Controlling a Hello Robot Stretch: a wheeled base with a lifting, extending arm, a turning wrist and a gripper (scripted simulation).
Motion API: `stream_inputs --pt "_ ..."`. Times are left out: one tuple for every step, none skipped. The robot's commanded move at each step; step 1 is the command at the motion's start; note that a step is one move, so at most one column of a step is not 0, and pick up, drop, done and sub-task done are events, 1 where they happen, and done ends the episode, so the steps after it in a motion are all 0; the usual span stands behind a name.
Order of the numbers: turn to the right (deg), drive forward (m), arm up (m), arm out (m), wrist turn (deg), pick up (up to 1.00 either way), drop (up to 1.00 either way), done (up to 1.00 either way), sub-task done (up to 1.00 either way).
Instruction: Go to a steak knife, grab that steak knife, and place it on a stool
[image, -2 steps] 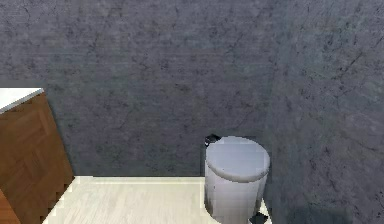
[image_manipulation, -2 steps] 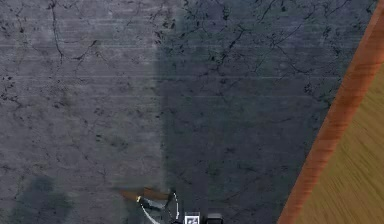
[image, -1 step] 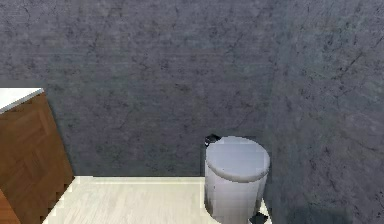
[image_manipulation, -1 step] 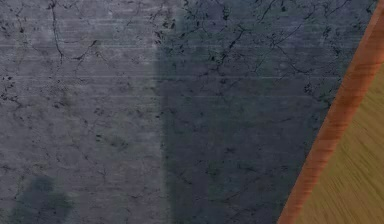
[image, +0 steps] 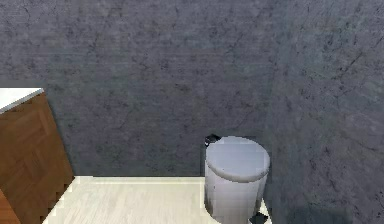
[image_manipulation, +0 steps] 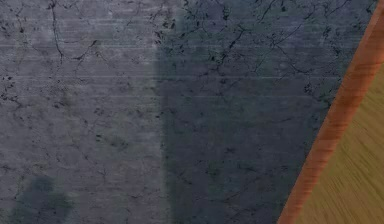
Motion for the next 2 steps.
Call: stream_inputs --pt "0.0 0.0 0.1 0.0 0.0 0.0 0.0 0.0 0.0" --pt "0.0 0.0 0.0 -0.08 0.0 0.0 0.0 0.0 0.0"
